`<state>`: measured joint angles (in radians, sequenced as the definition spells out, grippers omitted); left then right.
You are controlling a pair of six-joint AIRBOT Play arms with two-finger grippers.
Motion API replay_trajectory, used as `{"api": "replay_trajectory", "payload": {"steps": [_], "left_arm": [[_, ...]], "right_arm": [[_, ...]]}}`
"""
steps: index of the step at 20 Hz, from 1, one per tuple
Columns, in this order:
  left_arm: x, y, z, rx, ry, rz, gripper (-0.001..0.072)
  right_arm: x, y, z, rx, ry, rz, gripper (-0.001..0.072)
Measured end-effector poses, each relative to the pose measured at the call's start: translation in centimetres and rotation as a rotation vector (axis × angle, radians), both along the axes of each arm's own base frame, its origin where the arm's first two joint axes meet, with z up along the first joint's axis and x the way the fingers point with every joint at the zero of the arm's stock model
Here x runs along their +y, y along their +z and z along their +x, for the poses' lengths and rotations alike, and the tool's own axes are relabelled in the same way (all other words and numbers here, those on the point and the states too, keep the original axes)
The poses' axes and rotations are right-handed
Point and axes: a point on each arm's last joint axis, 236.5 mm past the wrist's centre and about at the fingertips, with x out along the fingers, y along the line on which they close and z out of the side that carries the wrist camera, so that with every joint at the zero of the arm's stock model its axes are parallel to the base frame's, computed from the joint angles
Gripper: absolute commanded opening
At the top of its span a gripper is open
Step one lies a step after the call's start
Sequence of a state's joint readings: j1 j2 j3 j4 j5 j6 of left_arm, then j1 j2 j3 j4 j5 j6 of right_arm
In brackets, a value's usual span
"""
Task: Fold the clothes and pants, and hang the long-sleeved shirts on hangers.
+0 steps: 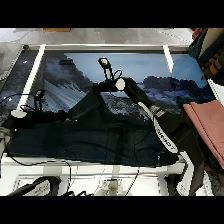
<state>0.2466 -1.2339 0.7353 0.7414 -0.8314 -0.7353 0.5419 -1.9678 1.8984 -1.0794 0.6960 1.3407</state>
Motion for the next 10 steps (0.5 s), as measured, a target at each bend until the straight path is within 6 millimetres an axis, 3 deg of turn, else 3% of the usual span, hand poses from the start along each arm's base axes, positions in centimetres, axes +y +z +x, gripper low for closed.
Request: {"api": "replay_trajectory", "payload": {"steps": [4, 8, 10], "left_arm": [[-0.5, -2.0, 0.0, 0.097, 0.09, -0.078, 0.0692], [-1.4, -2.0, 1.5, 0.073, 0.133, -0.165, 0.0692], [-1.3, -1.7, 2.2, 0.012, 0.088, -0.136, 0.0627]], "right_arm": [[-0.9, -0.3, -0.1, 0.032, 0.003, -0.016, 0.0415], [-1.3, -0.7, -0.4, 0.052, 0.007, -0.026, 0.0415], [-1.3, -0.8, -0.5, 0.06, 0.011, -0.03, 0.0415]]}}
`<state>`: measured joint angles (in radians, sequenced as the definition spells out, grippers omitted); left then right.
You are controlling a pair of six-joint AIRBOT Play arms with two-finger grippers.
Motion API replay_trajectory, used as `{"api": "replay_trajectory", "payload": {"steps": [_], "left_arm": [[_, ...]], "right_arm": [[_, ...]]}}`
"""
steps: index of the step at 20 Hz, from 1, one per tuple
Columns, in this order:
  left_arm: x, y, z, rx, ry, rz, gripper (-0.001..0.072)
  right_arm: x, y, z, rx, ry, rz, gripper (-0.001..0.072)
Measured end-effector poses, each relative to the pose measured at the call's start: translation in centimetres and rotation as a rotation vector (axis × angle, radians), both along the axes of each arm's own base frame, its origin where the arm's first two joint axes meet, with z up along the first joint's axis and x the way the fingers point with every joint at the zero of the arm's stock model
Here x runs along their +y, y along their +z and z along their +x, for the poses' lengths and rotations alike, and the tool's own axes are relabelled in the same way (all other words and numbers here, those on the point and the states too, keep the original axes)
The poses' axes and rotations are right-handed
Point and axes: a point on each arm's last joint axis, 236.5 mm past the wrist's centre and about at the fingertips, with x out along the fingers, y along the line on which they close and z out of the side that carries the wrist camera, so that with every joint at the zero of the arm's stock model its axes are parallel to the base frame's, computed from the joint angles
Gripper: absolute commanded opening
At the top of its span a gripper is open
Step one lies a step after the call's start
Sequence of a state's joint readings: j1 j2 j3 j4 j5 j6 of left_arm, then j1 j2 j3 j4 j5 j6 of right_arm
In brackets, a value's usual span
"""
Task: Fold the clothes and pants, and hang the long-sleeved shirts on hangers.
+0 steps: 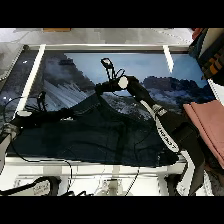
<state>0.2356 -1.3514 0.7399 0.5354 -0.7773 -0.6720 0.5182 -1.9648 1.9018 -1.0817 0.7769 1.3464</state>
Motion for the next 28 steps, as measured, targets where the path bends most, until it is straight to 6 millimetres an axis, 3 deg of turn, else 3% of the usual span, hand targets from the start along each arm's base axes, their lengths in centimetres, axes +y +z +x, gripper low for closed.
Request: {"api": "replay_trajectory", "payload": {"steps": [1, 5, 6, 8, 9, 12, 15, 17, 20, 21, 23, 24, 26, 27, 28], "left_arm": [[0.1, 0.1, 0.3, -0.034, -0.03, 0.025, 0.0568], [-0.3, 0.2, 1.0, -0.175, -0.195, 0.161, 0.0565], [-0.6, 0.1, 1.1, -0.208, -0.244, 0.207, 0.0509], [-1.0, -0.3, 1.2, -0.262, -0.338, 0.3, 0.0151], [-1.2, -0.5, 1.3, -0.285, -0.372, 0.342, 0.0021], [-1.2, -0.4, 2.5, -0.346, -0.411, 0.456, 0.0016], [-0.3, 2.0, 5.0, -0.426, -0.349, 0.535, 0.0016], [1.2, 5.6, 7.4, -0.511, -0.254, 0.595, 0.0016], [4.9, 13.0, 10.4, -0.655, -0.037, 0.704, 0.0017], [6.4, 15.2, 10.8, -0.692, 0.043, 0.738, 0.0016], [10.9, 19.8, 10.7, -0.75, 0.248, 0.818, 0.0016], [13.1, 21.5, 10.3, -0.759, 0.351, 0.836, 0.0016], [17.6, 23.1, 8.9, -0.735, 0.551, 0.823, 0.0017], [19.6, 23.0, 8.0, -0.705, 0.645, 0.798, 0.0017], [21.5, 22.4, 7.1, -0.666, 0.725, 0.769, 0.0017]], "right_arm": [[0.0, 0.0, -0.1, 0.003, 0.002, -0.001, 0.0415], [0.0, -0.2, -0.3, 0.011, 0.007, -0.006, 0.0415], [0.0, -0.2, -0.3, 0.011, 0.007, -0.007, 0.0415], [0.0, -0.3, -0.4, 0.018, 0.011, -0.01, 0.0415], [-0.1, -0.4, -0.5, 0.022, 0.013, -0.012, 0.0415], [-0.5, -0.5, -0.9, 0.033, 0.023, -0.03, 0.0412], [-2.5, -0.1, -0.9, 0.04, 0.027, -0.079, 0.0409], [-5.0, 1.0, -0.7, 0.045, 0.017, -0.118, 0.0408], [-10.2, 3.7, -0.2, 0.045, -0.025, -0.171, 0.0405], [-12.1, 4.7, -0.1, 0.047, -0.044, -0.19, 0.0377], [-16.7, 6.9, -0.1, 0.049, -0.095, -0.23, 0.0223], [-19.3, 7.9, -0.3, 0.055, -0.125, -0.254, 0.0193], [-24.4, 9.5, -0.7, 0.072, -0.192, -0.294, 0.0189], [-27.1, 10.0, -1.1, 0.086, -0.227, -0.316, 0.0145], [-29.4, 10.3, -1.5, 0.106, -0.255, -0.329, 0.0011]]}}
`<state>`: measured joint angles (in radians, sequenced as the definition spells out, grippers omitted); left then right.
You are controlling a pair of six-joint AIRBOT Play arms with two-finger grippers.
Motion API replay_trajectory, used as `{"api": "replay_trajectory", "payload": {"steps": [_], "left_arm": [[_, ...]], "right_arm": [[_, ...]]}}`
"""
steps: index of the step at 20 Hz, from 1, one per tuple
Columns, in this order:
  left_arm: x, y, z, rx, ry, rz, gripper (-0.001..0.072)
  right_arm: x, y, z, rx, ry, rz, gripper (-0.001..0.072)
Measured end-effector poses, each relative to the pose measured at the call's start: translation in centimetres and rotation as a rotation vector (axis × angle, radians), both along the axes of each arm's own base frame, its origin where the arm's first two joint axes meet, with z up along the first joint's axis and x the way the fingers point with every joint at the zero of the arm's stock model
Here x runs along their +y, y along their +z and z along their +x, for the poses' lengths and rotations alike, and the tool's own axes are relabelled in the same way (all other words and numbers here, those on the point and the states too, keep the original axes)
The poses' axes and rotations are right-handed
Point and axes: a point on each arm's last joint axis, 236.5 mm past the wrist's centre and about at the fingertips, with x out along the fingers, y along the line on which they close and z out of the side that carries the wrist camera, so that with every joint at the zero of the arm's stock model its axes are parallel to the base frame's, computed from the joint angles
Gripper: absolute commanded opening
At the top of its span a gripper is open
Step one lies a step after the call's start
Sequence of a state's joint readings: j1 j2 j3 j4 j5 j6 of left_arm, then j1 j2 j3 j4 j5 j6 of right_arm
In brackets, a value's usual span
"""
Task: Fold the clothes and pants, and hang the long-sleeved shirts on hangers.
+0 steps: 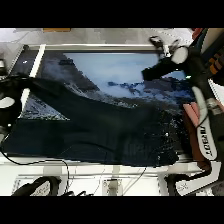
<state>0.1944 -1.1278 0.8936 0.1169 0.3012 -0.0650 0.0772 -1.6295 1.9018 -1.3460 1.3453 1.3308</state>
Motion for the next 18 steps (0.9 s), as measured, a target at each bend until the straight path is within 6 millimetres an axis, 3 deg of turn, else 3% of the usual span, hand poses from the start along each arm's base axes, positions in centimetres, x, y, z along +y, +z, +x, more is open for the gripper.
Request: {"api": "replay_trajectory", "payload": {"steps": [3, 6, 9, 13, 14, 15, 16, 18], "left_arm": [[4.6, -2.0, -2.8, 0.016, 0.152, -0.098, 0.0017], [8.1, -3.3, -5.1, 0.034, 0.255, -0.135, 0.0018], [10.1, -5.3, -6.7, 0.049, 0.332, -0.206, 0.0018], [10.6, -9.1, -8.1, 0.102, 0.382, -0.282, 0.003], [10.5, -9.9, -8.4, 0.115, 0.387, -0.294, 0.0126], [10.4, -10.6, -8.7, 0.128, 0.391, -0.302, 0.0437], [10.3, -11.3, -9.1, 0.137, 0.401, -0.317, 0.0693], [10.2, -12.4, -9.7, 0.14, 0.428, -0.368, 0.0694]], "right_arm": [[-8.3, -0.5, -1.5, 0.07, -0.127, -0.04, 0.0015], [-14.2, -3.2, -4.5, 0.196, -0.226, 0.002, 0.0016], [-16.0, -6.9, -8.3, 0.35, -0.25, 0.118, 0.0015], [-15.2, -11.0, -12.4, 0.51, -0.231, 0.239, 0.0019], [-15.0, -11.7, -13.2, 0.537, -0.225, 0.254, 0.0031], [-14.8, -12.2, -13.7, 0.556, -0.221, 0.268, 0.0032], [-14.4, -12.5, -14.0, 0.569, -0.214, 0.285, 0.0032], [-14.0, -12.8, -14.4, 0.583, -0.206, 0.309, 0.0032]]}}
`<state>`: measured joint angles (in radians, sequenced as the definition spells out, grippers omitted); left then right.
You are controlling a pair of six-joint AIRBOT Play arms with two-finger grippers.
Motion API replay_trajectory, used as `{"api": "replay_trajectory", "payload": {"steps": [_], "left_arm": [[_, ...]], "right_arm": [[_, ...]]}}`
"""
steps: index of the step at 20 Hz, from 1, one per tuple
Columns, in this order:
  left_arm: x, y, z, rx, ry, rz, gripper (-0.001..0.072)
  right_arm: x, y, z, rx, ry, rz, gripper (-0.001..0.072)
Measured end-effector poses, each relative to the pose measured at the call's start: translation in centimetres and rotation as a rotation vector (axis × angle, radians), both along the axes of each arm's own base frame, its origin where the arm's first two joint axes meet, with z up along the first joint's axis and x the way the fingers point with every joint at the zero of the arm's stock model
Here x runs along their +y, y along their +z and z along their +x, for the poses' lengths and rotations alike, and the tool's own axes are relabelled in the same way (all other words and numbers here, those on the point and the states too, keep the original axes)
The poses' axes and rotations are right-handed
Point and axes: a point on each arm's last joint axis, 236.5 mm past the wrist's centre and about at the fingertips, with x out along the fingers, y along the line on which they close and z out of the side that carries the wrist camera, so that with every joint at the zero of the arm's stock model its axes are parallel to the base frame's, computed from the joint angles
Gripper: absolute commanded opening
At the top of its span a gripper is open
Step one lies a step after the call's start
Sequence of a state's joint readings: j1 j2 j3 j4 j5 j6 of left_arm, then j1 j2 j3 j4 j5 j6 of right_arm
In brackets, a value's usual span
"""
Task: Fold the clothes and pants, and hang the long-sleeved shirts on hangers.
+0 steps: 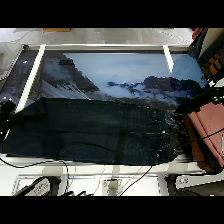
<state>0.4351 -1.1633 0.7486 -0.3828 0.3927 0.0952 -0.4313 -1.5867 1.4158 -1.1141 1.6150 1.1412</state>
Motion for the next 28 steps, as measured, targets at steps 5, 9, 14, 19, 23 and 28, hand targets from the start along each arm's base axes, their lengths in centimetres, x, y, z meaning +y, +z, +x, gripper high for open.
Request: {"api": "replay_trajectory", "payload": {"steps": [5, 9, 14, 19, 23, 28], "left_arm": [[0.0, -1.6, -1.2, 0.028, 0.044, -0.057, 0.0547], [1.1, -3.0, -3.4, 0.121, 0.048, -0.084, 0.0521], [1.2, -6.4, -7.1, 0.299, -0.058, -0.207, 0.046], [1.6, -7.9, -10.2, 0.419, -0.161, -0.292, 0.0459], [2.0, -8.1, -10.2, 0.455, -0.241, -0.374, 0.0459], [1.8, -8.4, -9.3, 0.574, -0.443, -0.431, 0.0415]], "right_arm": [[1.4, 0.4, 0.1, -0.009, -0.005, 0.075, 0.0031], [2.1, 0.7, 0.2, -0.013, -0.005, 0.109, 0.0031], [2.3, 0.8, 0.3, -0.018, -0.007, 0.119, 0.0031], [2.3, 0.9, 0.4, -0.021, -0.008, 0.121, 0.0031], [2.3, 0.9, 0.4, -0.023, -0.009, 0.121, 0.0031], [2.4, 1.0, 0.6, -0.029, -0.012, 0.126, 0.0031]]}}
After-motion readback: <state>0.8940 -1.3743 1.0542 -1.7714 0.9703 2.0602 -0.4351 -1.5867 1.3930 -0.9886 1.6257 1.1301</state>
